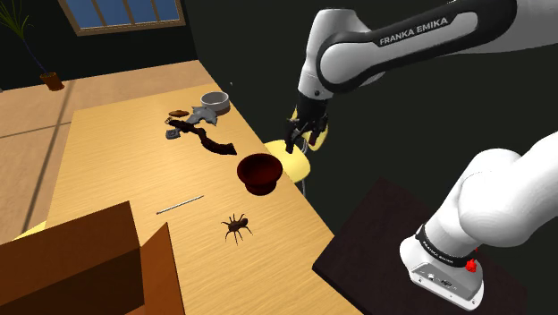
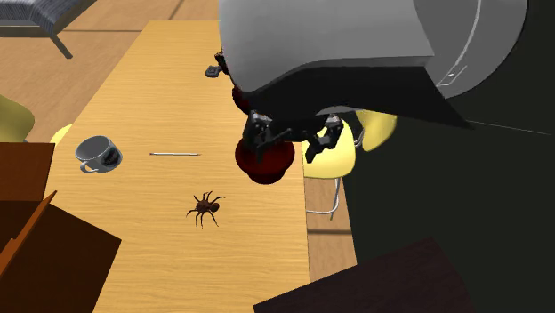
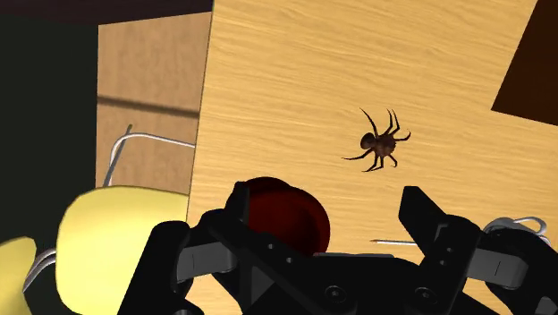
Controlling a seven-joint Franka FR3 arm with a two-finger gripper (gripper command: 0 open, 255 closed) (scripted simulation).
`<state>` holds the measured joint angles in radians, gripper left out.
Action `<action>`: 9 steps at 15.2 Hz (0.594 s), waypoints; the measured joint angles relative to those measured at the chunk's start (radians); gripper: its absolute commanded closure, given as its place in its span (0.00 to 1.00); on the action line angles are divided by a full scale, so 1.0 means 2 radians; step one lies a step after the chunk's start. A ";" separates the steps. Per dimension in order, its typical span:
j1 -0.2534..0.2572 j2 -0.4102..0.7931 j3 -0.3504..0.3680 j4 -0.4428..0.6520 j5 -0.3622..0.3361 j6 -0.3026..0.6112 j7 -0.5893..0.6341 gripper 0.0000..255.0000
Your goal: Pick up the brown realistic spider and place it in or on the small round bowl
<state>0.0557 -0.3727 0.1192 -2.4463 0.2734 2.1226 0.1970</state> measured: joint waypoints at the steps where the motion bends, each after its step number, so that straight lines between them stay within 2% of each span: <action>1: 0.003 0.012 0.005 0.000 0.005 0.011 0.007 0.00; 9: 0.022 0.158 0.035 0.038 0.035 0.106 0.050 0.00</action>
<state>0.0990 -0.0559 0.1896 -2.3698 0.3435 2.3347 0.2971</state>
